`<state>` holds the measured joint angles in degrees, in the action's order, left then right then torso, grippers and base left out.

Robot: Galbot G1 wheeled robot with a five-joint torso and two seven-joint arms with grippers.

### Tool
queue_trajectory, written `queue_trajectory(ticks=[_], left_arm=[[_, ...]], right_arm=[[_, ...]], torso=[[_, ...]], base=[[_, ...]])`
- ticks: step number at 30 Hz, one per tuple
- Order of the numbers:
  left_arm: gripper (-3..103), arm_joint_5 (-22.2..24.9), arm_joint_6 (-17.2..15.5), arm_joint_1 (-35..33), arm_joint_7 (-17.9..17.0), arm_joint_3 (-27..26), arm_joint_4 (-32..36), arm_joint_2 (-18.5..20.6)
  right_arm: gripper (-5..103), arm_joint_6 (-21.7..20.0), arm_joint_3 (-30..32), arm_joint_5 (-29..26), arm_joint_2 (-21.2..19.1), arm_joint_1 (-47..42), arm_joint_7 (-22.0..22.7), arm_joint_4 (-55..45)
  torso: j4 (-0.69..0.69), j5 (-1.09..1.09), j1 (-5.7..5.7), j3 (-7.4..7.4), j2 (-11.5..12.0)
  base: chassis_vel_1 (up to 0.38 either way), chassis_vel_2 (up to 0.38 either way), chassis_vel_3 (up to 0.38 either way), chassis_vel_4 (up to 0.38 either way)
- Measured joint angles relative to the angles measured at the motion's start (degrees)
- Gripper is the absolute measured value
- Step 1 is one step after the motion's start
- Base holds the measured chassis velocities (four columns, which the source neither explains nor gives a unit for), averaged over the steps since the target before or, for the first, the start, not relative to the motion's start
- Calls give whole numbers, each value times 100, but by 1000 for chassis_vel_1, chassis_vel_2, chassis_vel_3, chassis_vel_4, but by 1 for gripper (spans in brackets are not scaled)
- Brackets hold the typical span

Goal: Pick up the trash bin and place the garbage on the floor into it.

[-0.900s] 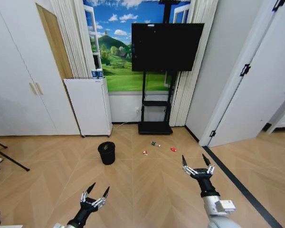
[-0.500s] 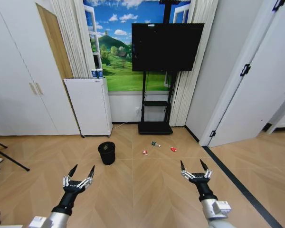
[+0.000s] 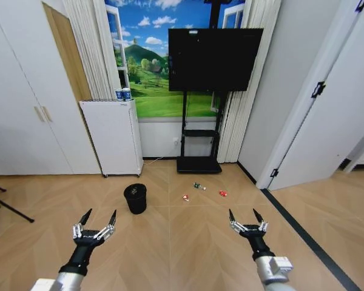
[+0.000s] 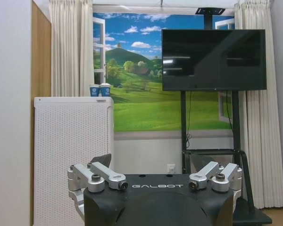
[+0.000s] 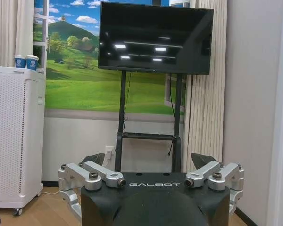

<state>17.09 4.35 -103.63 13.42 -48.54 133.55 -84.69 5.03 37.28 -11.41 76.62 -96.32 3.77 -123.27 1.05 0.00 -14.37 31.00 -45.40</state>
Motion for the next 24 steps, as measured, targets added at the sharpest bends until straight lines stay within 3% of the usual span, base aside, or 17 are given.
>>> queue_trajectory(ticks=[24], left_arm=[[92,-104,20,-100,-8,43,-23,-29]], right_arm=[[100,108,-23,36,65,-20,-1,97]], torso=[[0,-1,-2,1,0]], base=[[-320,325,330,-324]])
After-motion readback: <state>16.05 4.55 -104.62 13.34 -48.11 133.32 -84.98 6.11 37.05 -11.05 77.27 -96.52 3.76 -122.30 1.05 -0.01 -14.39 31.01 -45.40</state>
